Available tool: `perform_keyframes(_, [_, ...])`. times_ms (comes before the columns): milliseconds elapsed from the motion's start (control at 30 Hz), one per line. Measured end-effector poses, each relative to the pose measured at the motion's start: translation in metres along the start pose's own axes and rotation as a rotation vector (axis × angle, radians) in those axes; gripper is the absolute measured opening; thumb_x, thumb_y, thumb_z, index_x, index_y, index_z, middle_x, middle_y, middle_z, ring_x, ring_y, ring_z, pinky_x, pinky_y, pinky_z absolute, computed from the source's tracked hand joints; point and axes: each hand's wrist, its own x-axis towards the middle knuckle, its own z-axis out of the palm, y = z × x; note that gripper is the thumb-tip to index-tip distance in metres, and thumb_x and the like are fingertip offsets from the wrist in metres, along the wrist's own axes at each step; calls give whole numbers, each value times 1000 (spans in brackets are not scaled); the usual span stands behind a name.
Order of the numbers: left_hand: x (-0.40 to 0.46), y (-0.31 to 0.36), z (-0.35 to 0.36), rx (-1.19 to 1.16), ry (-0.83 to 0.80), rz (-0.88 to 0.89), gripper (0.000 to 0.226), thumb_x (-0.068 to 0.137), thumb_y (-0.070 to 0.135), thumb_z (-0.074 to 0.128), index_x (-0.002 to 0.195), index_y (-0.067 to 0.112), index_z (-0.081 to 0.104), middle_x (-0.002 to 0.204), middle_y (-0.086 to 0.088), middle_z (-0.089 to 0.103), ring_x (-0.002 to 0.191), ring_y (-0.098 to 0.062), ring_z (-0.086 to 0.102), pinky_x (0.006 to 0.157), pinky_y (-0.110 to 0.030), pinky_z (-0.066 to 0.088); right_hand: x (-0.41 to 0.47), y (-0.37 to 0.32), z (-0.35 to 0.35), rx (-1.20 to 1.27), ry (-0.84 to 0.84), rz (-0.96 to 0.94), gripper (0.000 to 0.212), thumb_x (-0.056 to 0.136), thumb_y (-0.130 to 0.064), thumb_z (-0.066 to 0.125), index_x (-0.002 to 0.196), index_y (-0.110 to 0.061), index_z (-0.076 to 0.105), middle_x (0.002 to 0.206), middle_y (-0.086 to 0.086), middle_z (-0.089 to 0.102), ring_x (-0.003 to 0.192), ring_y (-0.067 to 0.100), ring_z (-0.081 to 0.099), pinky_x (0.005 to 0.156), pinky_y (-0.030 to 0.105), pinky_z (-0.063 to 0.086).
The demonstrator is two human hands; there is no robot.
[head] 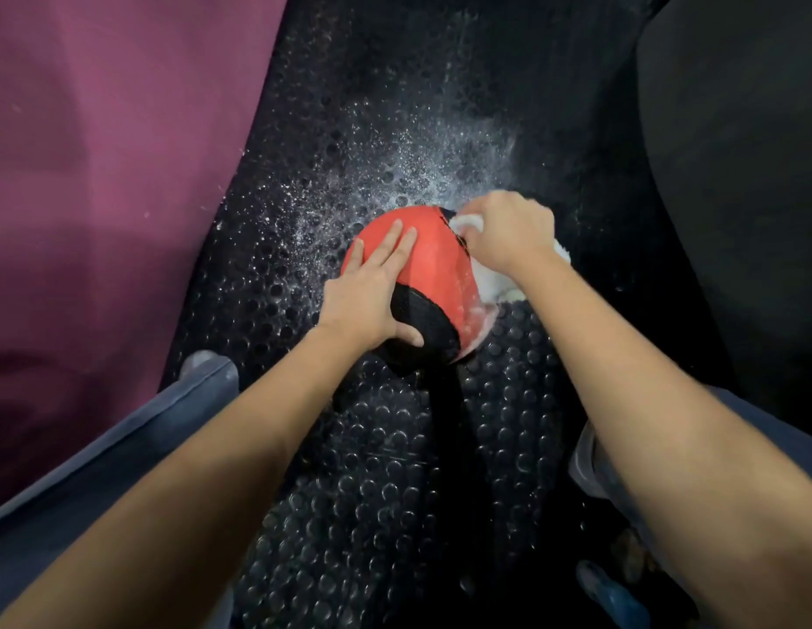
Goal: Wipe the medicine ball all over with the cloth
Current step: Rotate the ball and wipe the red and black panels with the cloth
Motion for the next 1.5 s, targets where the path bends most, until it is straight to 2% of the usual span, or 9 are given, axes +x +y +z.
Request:
perform_keyframes(133, [4, -1, -3, -30, -4, -9, 138, 57, 57, 84, 152, 36, -14, 158, 22, -19, 150, -28, -1, 102, -57, 40, 9, 1, -1, 17, -43, -96, 27, 91, -20, 50, 109, -30, 67, 113, 0, 64, 103, 30, 60, 74, 32, 38])
perform_keyframes(300, [3, -8, -6, -37, -13, 16, 138, 56, 56, 85, 152, 38, -13, 158, 23, -19, 150, -24, -4, 100, -55, 42, -19, 12, 2, -20, 19, -201, 23, 94, -23, 45, 87, -23, 67, 82, -3, 53, 84, 29, 59, 63, 31, 34])
perform_keyframes(467, [2, -5, -4, -31, -11, 12, 139, 57, 54, 85, 152, 36, -14, 157, 23, -20, 150, -26, -5, 102, -59, 38, 14, -6, -4, -4, -2, -185, 24, 95, -27, 50, 107, -36, 68, 108, 0, 65, 99, 29, 61, 72, 31, 37])
perform_keyframes(700, [4, -6, -7, -63, -16, -2, 145, 52, 52, 88, 153, 33, -14, 157, 24, -18, 150, -20, -5, 104, -62, 34, -26, 11, 1, 32, 4, -160, 24, 96, -25, 47, 102, -34, 68, 96, 0, 60, 93, 30, 61, 68, 30, 36])
perform_keyframes(933, [4, -3, -8, -72, -17, -1, 143, 53, 49, 89, 153, 33, -13, 158, 24, -17, 150, -21, -5, 105, -62, 33, 26, -8, -8, -11, -79, -118, 25, 91, -28, 52, 112, -28, 66, 112, 3, 65, 104, 29, 60, 75, 32, 38])
perform_keyframes(1133, [5, -6, -7, -60, -20, 9, 145, 52, 50, 90, 153, 33, -14, 158, 23, -18, 150, -21, -6, 105, -62, 32, -11, 0, -1, 73, -45, -70, 27, 96, -31, 47, 116, -34, 65, 116, 0, 65, 104, 29, 61, 77, 33, 42])
perform_keyframes(1233, [2, -1, -5, -35, -9, 19, 144, 54, 51, 89, 153, 32, -13, 158, 22, -17, 150, -23, -5, 103, -61, 35, -15, -14, -6, 5, 13, -12, 27, 97, -31, 47, 117, -24, 63, 115, 5, 62, 106, 31, 59, 80, 34, 43])
perform_keyframes(1400, [4, -3, -6, -95, 4, 0, 144, 51, 49, 91, 154, 33, -9, 159, 22, -13, 150, -19, -3, 104, -60, 35, -55, -43, 13, -210, 89, -307, 29, 97, -25, 43, 123, -23, 56, 117, 4, 53, 106, 25, 54, 67, 34, 37])
perform_keyframes(1500, [5, -1, -8, -53, 2, 13, 143, 53, 50, 89, 154, 31, -10, 159, 21, -14, 150, -20, -3, 104, -60, 35, -30, -21, 5, -158, 105, -91, 28, 98, -25, 43, 118, -23, 61, 117, 5, 53, 106, 27, 55, 73, 35, 40])
